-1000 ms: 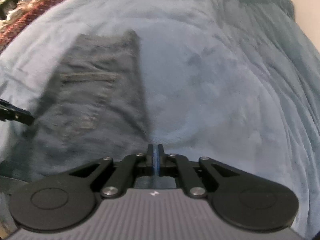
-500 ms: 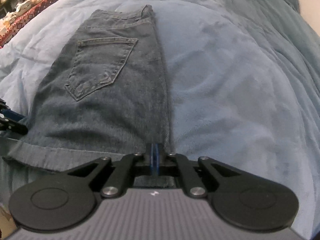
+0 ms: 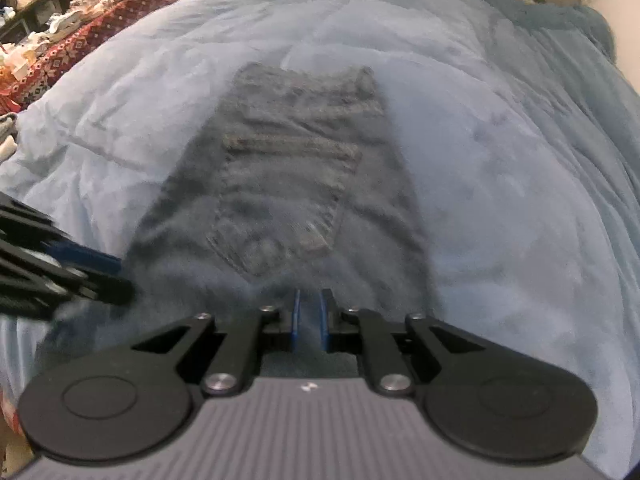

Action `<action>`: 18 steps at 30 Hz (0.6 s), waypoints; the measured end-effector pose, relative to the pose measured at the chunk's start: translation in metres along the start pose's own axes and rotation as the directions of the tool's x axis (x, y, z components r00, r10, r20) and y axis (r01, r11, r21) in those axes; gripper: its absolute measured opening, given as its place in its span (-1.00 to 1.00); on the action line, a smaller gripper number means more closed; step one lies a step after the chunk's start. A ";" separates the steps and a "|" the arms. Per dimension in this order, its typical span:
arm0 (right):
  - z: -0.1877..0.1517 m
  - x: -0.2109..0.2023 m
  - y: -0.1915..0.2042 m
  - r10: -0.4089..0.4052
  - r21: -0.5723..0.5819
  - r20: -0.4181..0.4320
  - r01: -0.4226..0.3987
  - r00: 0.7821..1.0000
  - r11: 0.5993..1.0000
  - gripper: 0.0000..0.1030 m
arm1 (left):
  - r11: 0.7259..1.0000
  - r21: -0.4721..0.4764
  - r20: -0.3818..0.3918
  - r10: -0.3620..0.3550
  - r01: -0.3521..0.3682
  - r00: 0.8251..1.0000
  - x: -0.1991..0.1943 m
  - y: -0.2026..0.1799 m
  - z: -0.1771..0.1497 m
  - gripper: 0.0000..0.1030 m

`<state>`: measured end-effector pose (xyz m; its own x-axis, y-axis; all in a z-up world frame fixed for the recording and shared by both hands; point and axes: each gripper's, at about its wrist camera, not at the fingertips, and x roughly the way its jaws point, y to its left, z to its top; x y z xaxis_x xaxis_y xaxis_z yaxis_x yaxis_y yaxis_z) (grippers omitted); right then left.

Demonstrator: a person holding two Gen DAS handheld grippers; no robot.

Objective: Fold clothes

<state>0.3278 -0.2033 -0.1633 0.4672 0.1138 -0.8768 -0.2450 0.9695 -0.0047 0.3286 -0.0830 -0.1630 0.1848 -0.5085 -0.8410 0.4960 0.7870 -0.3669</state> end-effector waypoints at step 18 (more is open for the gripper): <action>-0.023 -0.041 -0.034 0.042 0.077 -0.021 -0.040 0.999 0.996 -0.53 | 0.996 -0.083 -0.075 -0.014 0.008 0.997 -0.014 0.027 -0.029 -0.56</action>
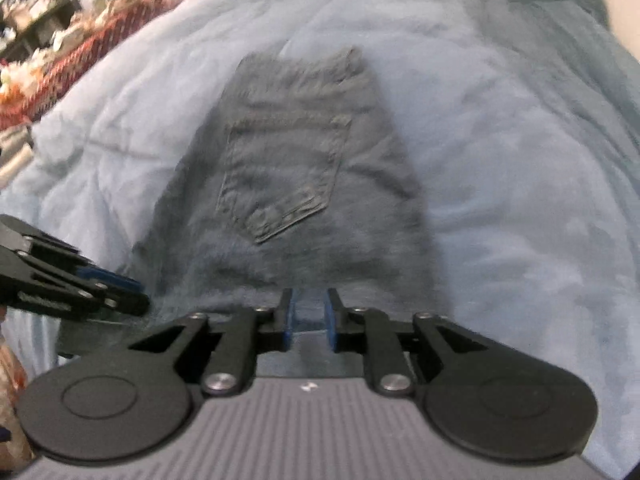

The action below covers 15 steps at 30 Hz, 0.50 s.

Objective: Fold clothes

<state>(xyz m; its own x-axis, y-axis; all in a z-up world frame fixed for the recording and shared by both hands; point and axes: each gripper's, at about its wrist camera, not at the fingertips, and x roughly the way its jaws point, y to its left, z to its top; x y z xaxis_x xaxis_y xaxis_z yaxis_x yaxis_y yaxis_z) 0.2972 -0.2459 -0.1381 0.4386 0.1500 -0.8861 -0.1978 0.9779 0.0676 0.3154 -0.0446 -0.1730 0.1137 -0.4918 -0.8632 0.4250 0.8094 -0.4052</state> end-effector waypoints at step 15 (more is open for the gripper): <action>-0.017 0.025 -0.087 0.050 0.175 -0.067 -0.038 0.996 0.984 -0.27 | 0.984 -0.179 -0.047 -0.022 0.014 0.999 0.009 0.038 -0.034 -0.28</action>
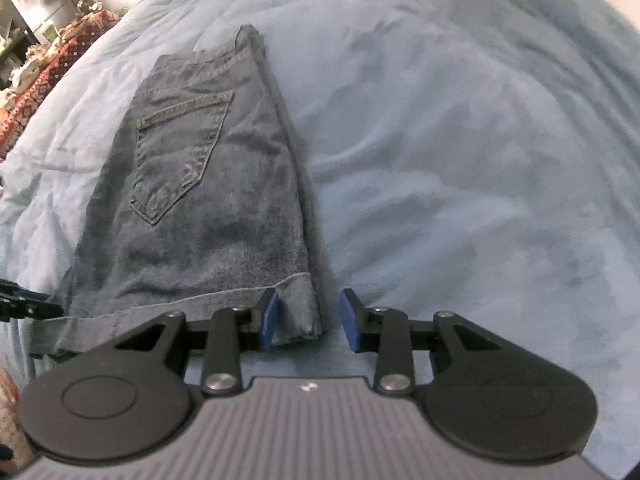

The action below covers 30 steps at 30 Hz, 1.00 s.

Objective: Fold clothes

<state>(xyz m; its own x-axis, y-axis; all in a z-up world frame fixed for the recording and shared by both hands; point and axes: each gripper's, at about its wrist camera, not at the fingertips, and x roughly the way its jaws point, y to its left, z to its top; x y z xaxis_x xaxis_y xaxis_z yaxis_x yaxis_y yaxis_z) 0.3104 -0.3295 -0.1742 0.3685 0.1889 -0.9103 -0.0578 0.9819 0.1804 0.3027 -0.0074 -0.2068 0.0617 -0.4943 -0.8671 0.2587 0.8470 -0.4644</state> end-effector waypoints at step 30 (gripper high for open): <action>-0.042 -0.052 0.088 0.177 0.099 -0.181 -0.161 0.967 0.982 -0.78 | 0.978 0.172 -0.063 0.128 -0.115 0.990 -0.109 0.004 0.006 -0.82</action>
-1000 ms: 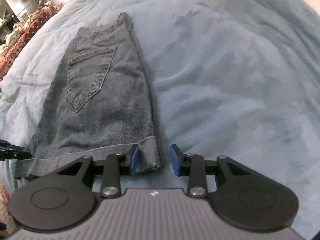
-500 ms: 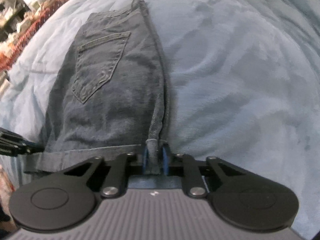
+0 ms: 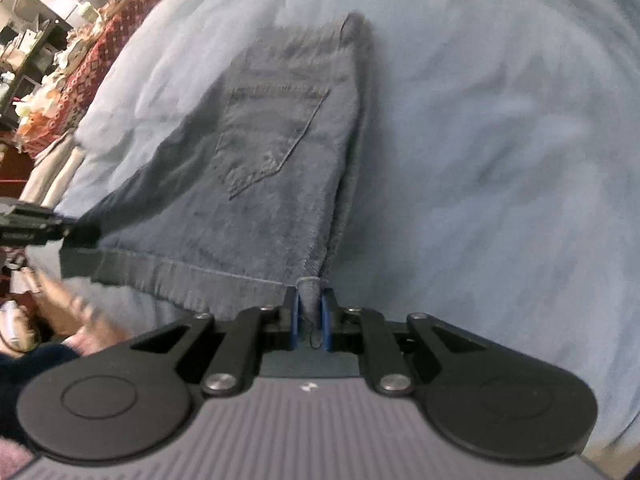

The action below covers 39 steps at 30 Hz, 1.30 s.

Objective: Fold clothes

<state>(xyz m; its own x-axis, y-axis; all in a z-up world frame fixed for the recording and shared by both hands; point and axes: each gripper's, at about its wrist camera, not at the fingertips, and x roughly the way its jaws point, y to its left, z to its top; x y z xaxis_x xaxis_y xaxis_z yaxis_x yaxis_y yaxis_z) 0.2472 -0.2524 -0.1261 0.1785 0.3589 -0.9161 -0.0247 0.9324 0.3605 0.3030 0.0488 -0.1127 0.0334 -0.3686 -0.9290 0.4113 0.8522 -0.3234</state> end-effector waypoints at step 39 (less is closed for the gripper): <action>-0.005 0.023 -0.032 -0.051 0.166 0.017 0.047 0.999 0.985 -0.68 | 0.990 -0.135 -0.183 0.022 -0.048 0.983 0.037 0.013 -0.011 -0.92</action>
<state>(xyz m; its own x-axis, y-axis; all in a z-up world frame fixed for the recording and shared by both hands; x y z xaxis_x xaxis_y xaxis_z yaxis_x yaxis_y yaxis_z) 0.2474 -0.2737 -0.1598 0.1965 0.3102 -0.9302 0.1474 0.9285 0.3407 0.2993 0.0505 -0.1538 -0.1247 -0.2752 -0.9533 0.2825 0.9112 -0.3000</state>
